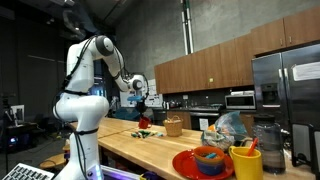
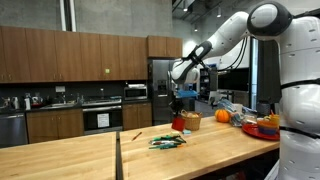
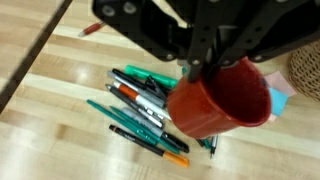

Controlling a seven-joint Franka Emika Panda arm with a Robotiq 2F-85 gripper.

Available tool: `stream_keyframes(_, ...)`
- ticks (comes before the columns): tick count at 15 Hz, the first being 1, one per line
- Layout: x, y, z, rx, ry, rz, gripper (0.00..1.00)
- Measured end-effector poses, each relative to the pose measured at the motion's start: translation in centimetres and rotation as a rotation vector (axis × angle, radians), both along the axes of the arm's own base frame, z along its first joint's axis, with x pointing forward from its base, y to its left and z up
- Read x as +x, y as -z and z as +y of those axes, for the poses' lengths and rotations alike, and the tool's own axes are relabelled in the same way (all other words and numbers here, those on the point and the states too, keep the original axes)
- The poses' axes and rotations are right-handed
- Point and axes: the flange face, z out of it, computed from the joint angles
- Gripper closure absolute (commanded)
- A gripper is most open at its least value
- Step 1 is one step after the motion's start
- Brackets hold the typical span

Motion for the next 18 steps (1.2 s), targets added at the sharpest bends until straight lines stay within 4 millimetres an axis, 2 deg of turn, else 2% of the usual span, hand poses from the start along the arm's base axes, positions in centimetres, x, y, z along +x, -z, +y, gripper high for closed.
stream_keyframes(2, -1.9, 1.0, 1.2, -0.001, 0.013, 0.053, 0.98)
stream_keyframes(5, -4.5, 4.0, 1.8, -0.021, 0.09, 0.122, 0.98)
stream_keyframes(6, -5.2, 4.8, 1.7, -0.031, 0.117, 0.135, 0.65)
stream_keyframes(8, -6.2, 6.0, 1.5, -0.052, 0.158, 0.156, 0.6)
stream_keyframes(11, -7.0, 6.9, 1.7, -0.048, 0.19, 0.183, 0.42)
stream_keyframes(17, -7.4, 7.0, 3.6, -0.038, 0.252, 0.188, 0.0)
stream_keyframes(18, -7.4, 7.1, 4.1, -0.047, 0.269, 0.187, 0.01)
